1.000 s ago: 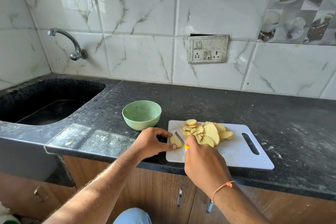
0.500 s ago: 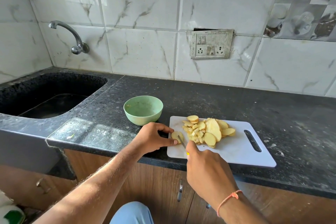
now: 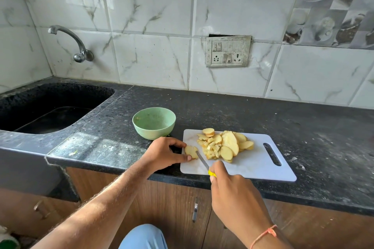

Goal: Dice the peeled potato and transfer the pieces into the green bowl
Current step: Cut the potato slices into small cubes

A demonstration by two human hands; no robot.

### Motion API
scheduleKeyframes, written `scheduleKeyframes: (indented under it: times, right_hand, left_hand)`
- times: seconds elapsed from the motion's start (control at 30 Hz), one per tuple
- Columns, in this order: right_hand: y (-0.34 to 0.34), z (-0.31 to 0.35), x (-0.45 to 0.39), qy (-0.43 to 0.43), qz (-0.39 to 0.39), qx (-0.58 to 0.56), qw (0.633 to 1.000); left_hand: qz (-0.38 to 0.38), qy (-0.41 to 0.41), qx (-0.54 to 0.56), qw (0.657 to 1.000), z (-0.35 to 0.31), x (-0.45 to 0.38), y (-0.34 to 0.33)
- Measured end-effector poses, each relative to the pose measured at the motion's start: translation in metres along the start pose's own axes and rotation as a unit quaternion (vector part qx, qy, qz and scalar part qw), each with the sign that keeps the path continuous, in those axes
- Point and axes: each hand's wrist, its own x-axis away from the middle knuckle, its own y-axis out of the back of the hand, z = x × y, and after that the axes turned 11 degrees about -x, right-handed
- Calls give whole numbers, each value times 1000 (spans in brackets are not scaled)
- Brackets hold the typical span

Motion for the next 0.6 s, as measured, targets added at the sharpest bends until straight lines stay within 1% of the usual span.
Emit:
scheduleKeyframes:
  times: [0.13,0.33,0.6]
  right_hand:
    - [-6,3,-22,4,-23,-9,1000]
    - [-14,11,-46,-4,-13,-16,1000]
    - [-20,17,-56,10,11,34,999]
  left_hand:
    - [-6,4,-2,1000,2,1,0]
    - [-8,20,19,1000,4,-3,-2]
    - [4,25,28,999,3,-3,1]
